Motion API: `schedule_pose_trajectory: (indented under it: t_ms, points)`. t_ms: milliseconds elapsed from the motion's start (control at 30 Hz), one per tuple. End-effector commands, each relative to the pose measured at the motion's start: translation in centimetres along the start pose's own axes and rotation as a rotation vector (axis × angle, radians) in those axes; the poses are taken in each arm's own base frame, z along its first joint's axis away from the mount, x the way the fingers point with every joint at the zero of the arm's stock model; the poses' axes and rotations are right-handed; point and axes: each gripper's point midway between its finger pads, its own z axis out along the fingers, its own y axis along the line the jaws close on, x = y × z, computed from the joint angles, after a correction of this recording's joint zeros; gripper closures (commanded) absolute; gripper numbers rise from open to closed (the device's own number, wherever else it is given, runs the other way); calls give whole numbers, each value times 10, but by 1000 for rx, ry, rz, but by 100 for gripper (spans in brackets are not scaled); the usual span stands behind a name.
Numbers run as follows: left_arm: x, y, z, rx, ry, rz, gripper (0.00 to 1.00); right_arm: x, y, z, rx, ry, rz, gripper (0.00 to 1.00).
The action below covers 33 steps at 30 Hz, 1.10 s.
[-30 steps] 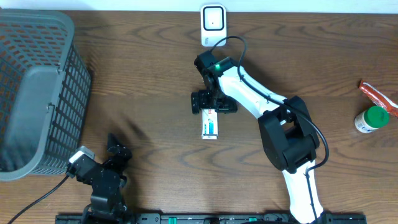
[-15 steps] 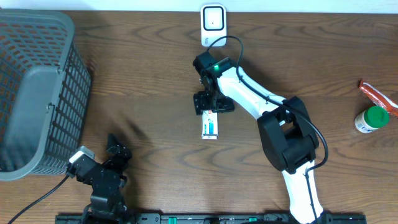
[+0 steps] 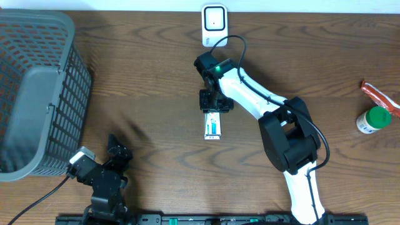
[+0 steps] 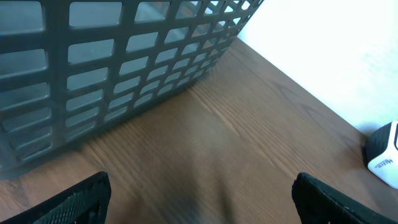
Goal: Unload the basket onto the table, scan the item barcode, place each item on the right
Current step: 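Lift the caplet box upright toward the scanner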
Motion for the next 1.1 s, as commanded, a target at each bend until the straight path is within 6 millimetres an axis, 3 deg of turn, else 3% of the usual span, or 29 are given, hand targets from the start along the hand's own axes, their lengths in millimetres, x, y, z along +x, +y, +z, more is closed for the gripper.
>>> schedule_pose_trajectory:
  t_ms: [0, 233, 500, 633, 800, 933, 1067]
  points:
    - [8, 7, 2, -25, 18, 21, 7, 9, 0, 12, 6, 42, 7, 63]
    - [8, 7, 2, -25, 19, 21, 7, 11, 3, 3, -42, 77, -42, 72]
    - [8, 7, 2, -25, 19, 21, 7, 18, 27, -52, -272, 152, -299, 72]
    - [8, 7, 2, -25, 18, 21, 6, 33, 29, -79, -347, 203, -484, 71]
    - [8, 7, 2, -25, 18, 21, 7, 59, 50, -107, -567, 253, -658, 74]
    - [8, 7, 2, -25, 19, 21, 6, 66, 60, -116, -672, 243, -732, 73]
    - [8, 7, 2, -25, 18, 21, 7, 62, 60, -114, -660, 225, -750, 72]
